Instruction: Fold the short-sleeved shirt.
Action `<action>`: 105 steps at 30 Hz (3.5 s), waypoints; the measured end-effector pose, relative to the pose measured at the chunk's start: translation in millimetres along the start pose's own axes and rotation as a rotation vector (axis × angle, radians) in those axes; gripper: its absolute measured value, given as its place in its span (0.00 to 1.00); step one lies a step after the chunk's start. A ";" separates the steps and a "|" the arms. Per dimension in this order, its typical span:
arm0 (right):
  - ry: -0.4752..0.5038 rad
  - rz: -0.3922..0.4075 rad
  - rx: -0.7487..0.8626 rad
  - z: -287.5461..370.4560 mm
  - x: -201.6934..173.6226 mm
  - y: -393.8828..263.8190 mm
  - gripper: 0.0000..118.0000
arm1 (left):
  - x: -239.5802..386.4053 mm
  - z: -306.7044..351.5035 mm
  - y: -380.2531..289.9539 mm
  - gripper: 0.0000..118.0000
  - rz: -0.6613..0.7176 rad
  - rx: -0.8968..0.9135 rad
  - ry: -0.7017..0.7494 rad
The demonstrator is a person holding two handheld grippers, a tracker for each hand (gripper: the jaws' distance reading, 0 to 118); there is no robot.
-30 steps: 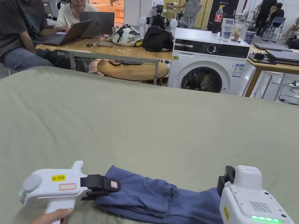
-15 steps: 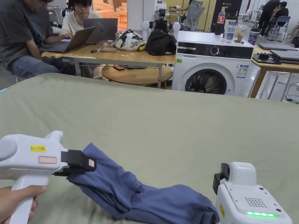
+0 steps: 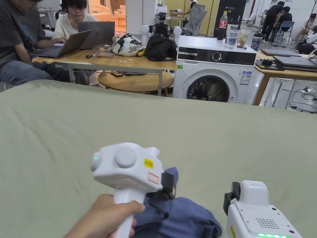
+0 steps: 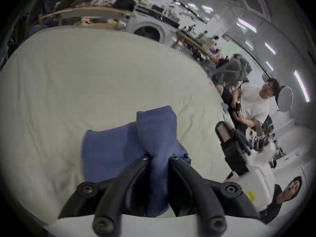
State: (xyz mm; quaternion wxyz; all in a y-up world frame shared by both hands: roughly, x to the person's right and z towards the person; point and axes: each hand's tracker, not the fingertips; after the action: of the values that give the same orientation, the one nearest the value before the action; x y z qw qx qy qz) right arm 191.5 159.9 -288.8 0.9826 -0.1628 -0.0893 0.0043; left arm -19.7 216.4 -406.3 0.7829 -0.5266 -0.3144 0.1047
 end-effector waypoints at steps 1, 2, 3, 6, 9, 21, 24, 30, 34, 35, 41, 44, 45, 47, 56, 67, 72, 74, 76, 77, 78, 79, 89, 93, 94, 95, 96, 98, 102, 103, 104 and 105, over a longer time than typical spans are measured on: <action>-0.004 0.001 -0.002 1.1 1.5 -0.3 0.00 | 4.3 -15.2 0.0 0.06 0.008 -0.018 0.003; -0.012 0.002 -0.003 2.0 3.4 -0.9 0.00 | 10.9 -35.0 -1.2 0.06 0.000 -0.054 0.022; -0.016 0.003 -0.004 2.9 5.4 -1.3 0.00 | 13.7 -49.1 -2.3 0.06 0.002 -0.073 0.038; -0.029 -0.001 -0.009 4.3 11.4 -3.0 0.00 | 19.4 -83.9 -8.7 0.07 0.008 -0.105 0.064; -0.038 -0.002 -0.013 5.7 15.2 -3.4 0.00 | 12.2 -93.3 -13.2 0.21 0.024 -0.107 0.055; -0.033 -0.005 -0.006 10.5 14.8 -1.7 0.00 | -16.4 -32.7 -2.7 0.06 0.058 0.020 -0.128; -0.028 -0.006 -0.010 10.1 13.9 -2.4 0.00 | -20.8 -66.5 -8.0 0.05 0.074 -0.080 -0.185; -0.032 0.003 -0.018 9.5 16.5 -5.2 0.00 | -12.2 -137.1 -29.1 0.00 0.122 -0.167 -0.241; -0.036 0.008 -0.025 8.7 19.3 -5.9 0.00 | -7.3 -141.7 -33.7 0.00 0.102 -0.140 -0.221; -0.037 0.009 -0.024 8.7 19.6 -5.7 0.00 | -5.1 -139.9 -33.3 0.00 0.096 -0.142 -0.220; -0.039 0.009 -0.012 6.2 20.4 -1.2 0.00 | -7.4 -96.6 -22.2 0.00 0.055 -0.111 -0.224; -0.040 -0.003 -0.007 0.8 19.5 2.2 0.00 | -20.8 -53.9 -19.7 0.00 -0.014 0.054 -0.173; -0.040 -0.007 -0.003 -0.8 18.8 3.2 0.00 | -28.0 -38.9 -21.5 0.00 -0.029 0.122 -0.146; -0.038 -0.016 0.007 -4.5 17.1 5.7 0.00 | -39.0 -14.7 -27.1 0.00 -0.065 0.256 -0.055; -0.017 -0.064 0.093 -7.5 4.5 25.2 0.00 | -65.6 37.6 -78.2 0.00 -0.280 0.859 0.324; 0.094 -0.013 -0.061 11.6 -13.3 21.4 0.00 | -83.4 56.3 -95.0 0.00 -0.235 0.971 0.433; 0.160 0.055 -0.339 -14.2 -33.6 -20.0 0.00 | -85.0 58.1 -100.0 0.00 -0.236 0.973 0.437; 0.138 0.056 -0.444 -39.1 -38.1 -37.2 0.00 | -85.2 57.3 -103.4 0.00 -0.244 0.971 0.439; 0.112 0.017 -0.499 -57.0 -36.3 -48.1 0.00 | -86.1 58.5 -106.4 0.00 -0.250 0.955 0.434; 0.112 0.008 -0.487 -60.9 -35.3 -48.5 0.00 | -86.5 59.0 -108.2 0.00 -0.250 0.947 0.435; 0.110 -0.002 -0.474 -59.6 -35.1 -45.1 0.00 | -87.2 59.5 -110.6 0.00 -0.250 0.929 0.433; 0.108 0.003 -0.480 -59.8 -36.3 -42.3 0.00 | -89.2 59.7 -112.2 0.00 -0.251 0.909 0.431; 0.133 0.000 -0.499 -59.0 -28.8 -41.8 0.00 | -161.7 35.5 -62.1 0.33 0.067 0.224 -0.078; 0.136 0.009 -0.501 -59.9 -27.5 -42.0 0.00 | -186.3 10.0 -47.6 0.62 0.206 0.093 -0.275; 0.136 0.007 -0.500 -60.1 -27.1 -42.3 0.00 | -188.7 4.3 -45.1 0.62 0.215 0.072 -0.306; 0.136 0.004 -0.499 -60.2 -26.7 -42.7 0.00 | -189.8 -1.5 -41.8 0.62 0.226 0.047 -0.327; 0.136 0.003 -0.496 -59.1 -26.8 -43.2 0.00 | -190.8 -8.1 -38.7 0.62 0.233 0.025 -0.356; 0.134 0.003 -0.495 -57.4 -27.3 -43.5 0.00 | -195.5 -26.0 -32.7 0.62 0.249 -0.030 -0.429; 0.133 0.002 -0.491 -56.3 -27.9 -43.3 0.00 | -192.2 -67.2 -25.2 0.62 0.292 -0.129 -0.570; 0.134 0.000 -0.490 -56.0 -27.4 -43.7 0.00 | -189.5 -74.6 -24.5 0.62 0.297 -0.128 -0.595; 0.136 -0.002 -0.487 -55.5 -26.8 -44.2 0.00 | -186.7 -83.0 -22.6 0.62 0.301 -0.128 -0.593; 0.137 -0.005 -0.484 -54.2 -26.8 -44.2 0.00 | -179.3 -86.0 -25.6 0.62 0.308 -0.120 -0.589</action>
State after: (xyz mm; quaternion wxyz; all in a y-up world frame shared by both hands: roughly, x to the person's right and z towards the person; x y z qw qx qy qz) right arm 173.8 99.8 -329.7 0.9188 -0.3929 -0.0213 -0.0307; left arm -112.1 51.6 -473.3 0.6011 -0.5602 -0.4492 0.3508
